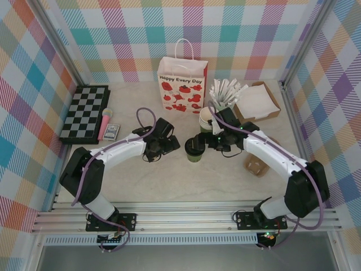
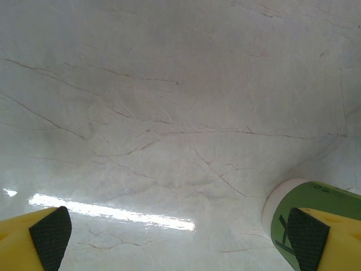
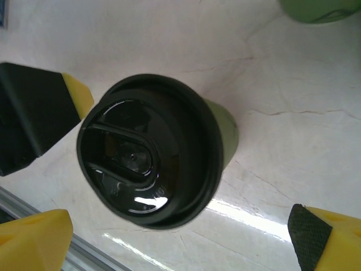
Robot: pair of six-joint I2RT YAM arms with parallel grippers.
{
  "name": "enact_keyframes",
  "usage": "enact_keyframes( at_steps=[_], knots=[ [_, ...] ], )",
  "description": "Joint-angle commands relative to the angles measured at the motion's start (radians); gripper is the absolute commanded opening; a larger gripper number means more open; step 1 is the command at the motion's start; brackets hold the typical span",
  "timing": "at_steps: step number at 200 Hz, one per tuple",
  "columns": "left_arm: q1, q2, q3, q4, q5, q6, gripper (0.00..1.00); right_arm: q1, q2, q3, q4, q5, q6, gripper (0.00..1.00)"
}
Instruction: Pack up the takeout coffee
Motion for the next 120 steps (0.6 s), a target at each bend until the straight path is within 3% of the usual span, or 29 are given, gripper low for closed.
enact_keyframes(
  at_steps=[1,120],
  knots=[
    [0.009,0.017,-0.007,0.029,0.013,-0.037,1.00,0.013,0.039,0.034,0.039,-0.035,-0.074,1.00],
    [0.009,0.069,0.001,0.048,0.030,-0.041,1.00,0.038,0.138,0.085,0.085,-0.022,-0.022,1.00]
  ],
)
